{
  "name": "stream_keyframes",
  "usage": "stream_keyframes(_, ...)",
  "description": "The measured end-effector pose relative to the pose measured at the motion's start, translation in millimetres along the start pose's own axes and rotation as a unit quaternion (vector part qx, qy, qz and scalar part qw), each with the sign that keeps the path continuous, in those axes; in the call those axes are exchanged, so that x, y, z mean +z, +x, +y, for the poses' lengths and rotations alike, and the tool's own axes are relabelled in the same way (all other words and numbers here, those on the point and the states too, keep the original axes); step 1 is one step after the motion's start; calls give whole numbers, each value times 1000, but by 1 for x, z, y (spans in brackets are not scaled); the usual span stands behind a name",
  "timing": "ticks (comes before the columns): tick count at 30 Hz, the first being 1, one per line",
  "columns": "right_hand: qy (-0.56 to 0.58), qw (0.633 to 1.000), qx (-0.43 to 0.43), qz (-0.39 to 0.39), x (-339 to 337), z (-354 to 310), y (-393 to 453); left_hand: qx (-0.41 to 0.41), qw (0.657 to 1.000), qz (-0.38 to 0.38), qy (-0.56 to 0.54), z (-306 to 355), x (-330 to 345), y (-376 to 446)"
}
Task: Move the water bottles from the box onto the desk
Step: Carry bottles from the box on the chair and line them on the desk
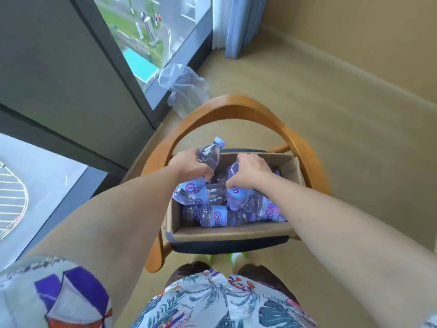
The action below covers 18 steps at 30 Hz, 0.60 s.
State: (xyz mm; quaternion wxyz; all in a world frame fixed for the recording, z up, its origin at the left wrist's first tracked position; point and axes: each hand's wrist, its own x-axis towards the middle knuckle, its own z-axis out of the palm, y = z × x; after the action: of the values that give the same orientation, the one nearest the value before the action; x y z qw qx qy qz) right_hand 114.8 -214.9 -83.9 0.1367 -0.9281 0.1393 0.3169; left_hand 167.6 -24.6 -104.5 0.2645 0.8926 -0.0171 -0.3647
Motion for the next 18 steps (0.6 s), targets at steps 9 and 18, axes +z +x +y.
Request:
stream_keyframes(9,566,819,66,60,-77,-28,-21,-42,958,204,-197,31,-69,-70)
stream_keyframes(18,726,587,-122,-337,-108,-56,-72,-99,842,379,-370,37,-63,-170)
